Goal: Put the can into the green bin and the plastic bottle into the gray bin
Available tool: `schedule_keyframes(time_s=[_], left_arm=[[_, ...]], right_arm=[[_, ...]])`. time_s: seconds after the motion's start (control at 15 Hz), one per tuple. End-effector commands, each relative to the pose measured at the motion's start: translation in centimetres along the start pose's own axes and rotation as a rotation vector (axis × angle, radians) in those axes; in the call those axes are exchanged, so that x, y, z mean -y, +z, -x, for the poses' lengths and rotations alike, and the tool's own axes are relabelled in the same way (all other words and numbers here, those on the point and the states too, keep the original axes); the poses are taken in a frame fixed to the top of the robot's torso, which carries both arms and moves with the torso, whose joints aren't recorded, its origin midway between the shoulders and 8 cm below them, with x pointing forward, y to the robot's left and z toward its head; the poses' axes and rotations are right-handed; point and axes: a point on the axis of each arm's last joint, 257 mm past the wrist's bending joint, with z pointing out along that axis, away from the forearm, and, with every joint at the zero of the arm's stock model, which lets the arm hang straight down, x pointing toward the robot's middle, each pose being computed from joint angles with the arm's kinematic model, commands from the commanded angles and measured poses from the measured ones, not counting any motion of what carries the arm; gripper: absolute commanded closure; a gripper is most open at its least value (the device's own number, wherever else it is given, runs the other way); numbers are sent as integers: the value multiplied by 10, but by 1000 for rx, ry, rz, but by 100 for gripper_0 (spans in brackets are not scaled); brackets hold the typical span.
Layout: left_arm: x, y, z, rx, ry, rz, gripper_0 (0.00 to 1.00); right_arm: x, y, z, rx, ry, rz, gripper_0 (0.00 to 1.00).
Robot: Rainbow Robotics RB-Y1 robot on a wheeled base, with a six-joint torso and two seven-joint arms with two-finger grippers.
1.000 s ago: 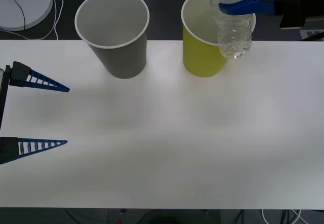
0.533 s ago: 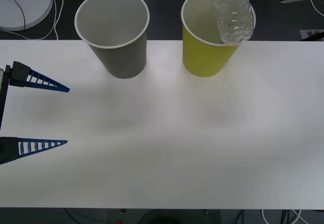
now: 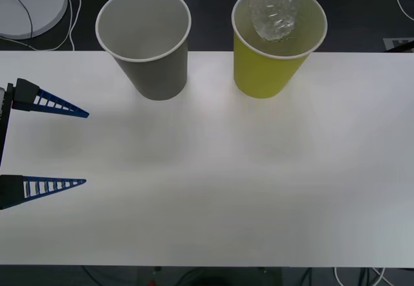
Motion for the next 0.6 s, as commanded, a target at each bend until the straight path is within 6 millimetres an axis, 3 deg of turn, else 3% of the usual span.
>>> schedule_keyframes(time_s=[0.07, 0.6], left_arm=[[0, 0, 0, 0, 0, 0, 0], [0, 0, 0, 0, 0, 0, 0]], right_arm=[[3, 20, 15, -34, -18, 0, 100], [5, 88, 56, -93, -14, -7, 100]])
